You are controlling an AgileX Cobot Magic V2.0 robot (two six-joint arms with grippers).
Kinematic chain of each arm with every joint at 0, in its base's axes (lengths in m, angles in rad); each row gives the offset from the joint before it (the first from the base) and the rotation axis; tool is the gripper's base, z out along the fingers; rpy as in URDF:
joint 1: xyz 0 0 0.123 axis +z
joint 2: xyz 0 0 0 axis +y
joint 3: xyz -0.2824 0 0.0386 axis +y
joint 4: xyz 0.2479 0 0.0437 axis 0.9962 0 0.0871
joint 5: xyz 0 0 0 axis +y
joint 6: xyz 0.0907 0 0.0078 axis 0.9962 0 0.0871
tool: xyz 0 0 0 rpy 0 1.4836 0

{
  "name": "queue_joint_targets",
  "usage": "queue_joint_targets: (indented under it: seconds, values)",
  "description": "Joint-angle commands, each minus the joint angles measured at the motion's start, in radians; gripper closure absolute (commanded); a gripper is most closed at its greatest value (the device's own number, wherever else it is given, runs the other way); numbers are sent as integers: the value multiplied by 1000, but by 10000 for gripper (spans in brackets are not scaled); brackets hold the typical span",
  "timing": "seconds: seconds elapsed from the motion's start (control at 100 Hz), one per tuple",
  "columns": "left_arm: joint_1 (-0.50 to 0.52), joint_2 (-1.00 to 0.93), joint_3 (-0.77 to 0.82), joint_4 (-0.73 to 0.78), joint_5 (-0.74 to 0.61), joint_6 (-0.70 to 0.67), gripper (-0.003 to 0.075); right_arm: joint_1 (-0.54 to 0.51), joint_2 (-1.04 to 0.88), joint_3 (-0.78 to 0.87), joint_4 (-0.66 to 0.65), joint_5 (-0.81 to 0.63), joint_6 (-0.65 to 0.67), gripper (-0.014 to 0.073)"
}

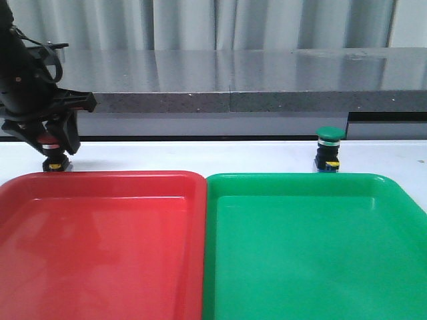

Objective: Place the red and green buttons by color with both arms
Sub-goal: 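Lower the left gripper onto the red-capped button and close it, then lift the red button with the left gripper and carry it over the red tray, then set the red button down in the red tray, open and withdraw left gripper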

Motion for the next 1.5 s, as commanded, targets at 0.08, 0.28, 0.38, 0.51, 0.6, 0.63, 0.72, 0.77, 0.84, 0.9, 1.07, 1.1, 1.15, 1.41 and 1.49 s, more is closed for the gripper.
queue_joint_targets:
  seconds: [0.08, 0.28, 0.38, 0.51, 0.6, 0.63, 0.72, 0.77, 0.84, 0.9, 1.07, 1.1, 1.15, 1.41, 1.49]
  values:
    - [-5, -67, -34, -24, -10, -12, 627, -1, -21, -15, 0, -81, -1, 662]
    - [-5, -149, -46, -52, 15, -12, 662, -1, -21, -15, 0, -81, -1, 662]
    - [-6, -214, -46, -87, 48, -12, 662, -1, -21, -15, 0, -81, -1, 662]
    - [-17, -275, -46, -100, 110, -12, 662, -1, -21, -15, 0, -81, -1, 662]
    - [-36, -305, -33, -100, 115, -12, 662, -1, -21, -15, 0, -81, -1, 662]
    - [-47, -314, -29, -100, 115, -12, 662, -1, -21, -15, 0, -81, -1, 662]
    - [-75, -330, 1, -100, 120, -12, 662, -1, -21, -15, 0, -81, -1, 662]
    - [-93, -332, 23, -100, 120, -12, 662, -1, -21, -15, 0, -81, -1, 662]
    - [-115, -332, 57, -104, 116, -12, 662, -1, -21, -15, 0, -81, -1, 662]
    - [-129, -332, 93, -122, 98, -12, 662, -1, -21, -15, 0, -81, -1, 662]
    - [-175, -332, 194, -181, 15, -12, 662, -1, -21, -15, 0, -81, -1, 662]
    - [-185, -332, 210, -186, 1, -12, 662, -1, -21, -15, 0, -81, -1, 662]
    - [-195, -332, 239, -190, -21, -12, 662, -1, -21, -15, 0, -81, -1, 662]
    - [-215, -330, 345, -215, -120, -12, 662, -1, -21, -15, 0, -81, -1, 662]
    - [-215, -328, 369, -226, -137, -12, 662, -1, -21, -15, 0, -81, -1, 662]
